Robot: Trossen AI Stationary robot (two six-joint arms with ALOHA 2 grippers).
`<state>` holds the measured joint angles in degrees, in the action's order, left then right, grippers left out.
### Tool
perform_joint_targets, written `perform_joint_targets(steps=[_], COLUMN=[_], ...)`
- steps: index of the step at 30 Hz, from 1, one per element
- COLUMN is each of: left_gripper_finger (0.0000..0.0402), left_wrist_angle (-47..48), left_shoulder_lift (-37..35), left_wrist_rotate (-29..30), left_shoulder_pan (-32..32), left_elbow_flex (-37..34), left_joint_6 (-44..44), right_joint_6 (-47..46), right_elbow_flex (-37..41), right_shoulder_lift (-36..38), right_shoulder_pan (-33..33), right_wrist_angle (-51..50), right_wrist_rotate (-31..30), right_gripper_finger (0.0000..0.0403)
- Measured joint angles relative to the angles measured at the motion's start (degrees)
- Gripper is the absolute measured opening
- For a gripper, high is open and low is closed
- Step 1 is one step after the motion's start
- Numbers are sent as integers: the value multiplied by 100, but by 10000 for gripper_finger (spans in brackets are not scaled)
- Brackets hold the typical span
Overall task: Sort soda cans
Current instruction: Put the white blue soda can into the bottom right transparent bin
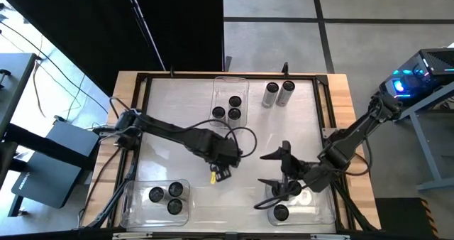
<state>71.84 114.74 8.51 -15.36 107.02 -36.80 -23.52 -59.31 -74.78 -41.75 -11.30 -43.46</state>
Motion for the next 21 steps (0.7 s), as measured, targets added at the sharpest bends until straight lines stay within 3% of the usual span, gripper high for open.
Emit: perform_joint_targets(steps=[7, 21], left_gripper_finger=[289, 299], left_wrist_angle=[-12, -595], left_shoulder_lift=[81, 49], left_wrist_rotate=[11, 27], left_shoulder_pan=[75, 148], left_elbow_flex=[4, 7], left_joint_6=[-20, 436], right_joint_6=[45, 64], right_elbow_flex=[0, 0], right_shoulder_lift=[0, -185], right_shoulder_pan=[-141, -152], right_wrist_angle=[1, 10], right_wrist_rotate=[-5, -110], right_gripper_finger=[341, 341])
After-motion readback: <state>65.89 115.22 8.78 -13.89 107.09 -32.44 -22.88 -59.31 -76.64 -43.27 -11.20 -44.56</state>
